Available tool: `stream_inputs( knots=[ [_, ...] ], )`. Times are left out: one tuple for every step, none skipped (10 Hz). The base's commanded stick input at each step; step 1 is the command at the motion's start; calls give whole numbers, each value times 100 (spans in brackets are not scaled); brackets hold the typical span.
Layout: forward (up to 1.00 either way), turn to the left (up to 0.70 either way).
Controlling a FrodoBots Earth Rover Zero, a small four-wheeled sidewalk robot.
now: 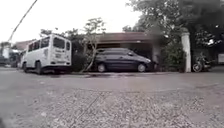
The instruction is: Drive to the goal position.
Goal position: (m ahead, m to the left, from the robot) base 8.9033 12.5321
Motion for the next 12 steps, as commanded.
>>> stream_inputs(
  knots=[
    [62,27],
    [70,27],
    [70,27],
    [70,27],
    [70,27],
    [70,27],
    [70,27],
    [70,21],
    [70,3],
    [70,0],
    [70,0],
    [70,0]
  ],
)
